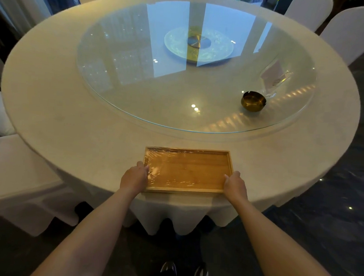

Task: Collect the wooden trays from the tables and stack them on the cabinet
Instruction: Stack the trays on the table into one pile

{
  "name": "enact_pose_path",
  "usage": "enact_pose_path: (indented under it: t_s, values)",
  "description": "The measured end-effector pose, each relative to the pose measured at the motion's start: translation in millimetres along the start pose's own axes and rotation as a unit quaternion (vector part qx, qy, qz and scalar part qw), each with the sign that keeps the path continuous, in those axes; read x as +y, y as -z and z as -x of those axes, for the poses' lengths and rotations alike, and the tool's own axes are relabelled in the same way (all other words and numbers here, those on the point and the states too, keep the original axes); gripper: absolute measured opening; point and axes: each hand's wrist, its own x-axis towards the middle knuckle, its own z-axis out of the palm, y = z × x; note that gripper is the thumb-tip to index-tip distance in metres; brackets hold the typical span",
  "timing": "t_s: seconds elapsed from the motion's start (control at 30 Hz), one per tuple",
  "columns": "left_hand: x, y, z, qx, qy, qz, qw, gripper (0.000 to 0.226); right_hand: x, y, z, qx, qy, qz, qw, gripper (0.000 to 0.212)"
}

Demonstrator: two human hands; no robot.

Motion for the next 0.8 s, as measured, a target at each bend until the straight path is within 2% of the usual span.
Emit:
enact_pose_path:
  t_s: [0.27,0.37,0.5,0.57,0.8]
  values:
    - [-2.8,-1.2,-1.4,-0.016,0.001,0.017,1.0,0.035,2.1,1.9,-2.7,-0.014,0.006,0.023,1.0,0.033]
    - [-6.5,-3.1,-5.0,-0.051,0.021,0.076,0.996,0.038,2.7,3.6,-2.6,-0.017,0.004,0.007,1.0,0.037]
    - [-7.2,-3.5,-10.1,-0.118,0.087,0.158,0.977,0.055,4.8,6.2,-5.6,-0.04,-0.005,-0.038,0.998,0.046]
    - [-6.0,-4.3,-12.6,-0.125,0.101,0.189,0.969,0.059,5.5,7.0,-8.7,-0.052,-0.019,-0.059,0.997,0.049]
    - [-4.9,-7.5,-17.0,-0.113,0.141,0.328,0.927,0.054,8.3,8.3,-19.2,-0.108,-0.07,-0.171,0.977,0.055]
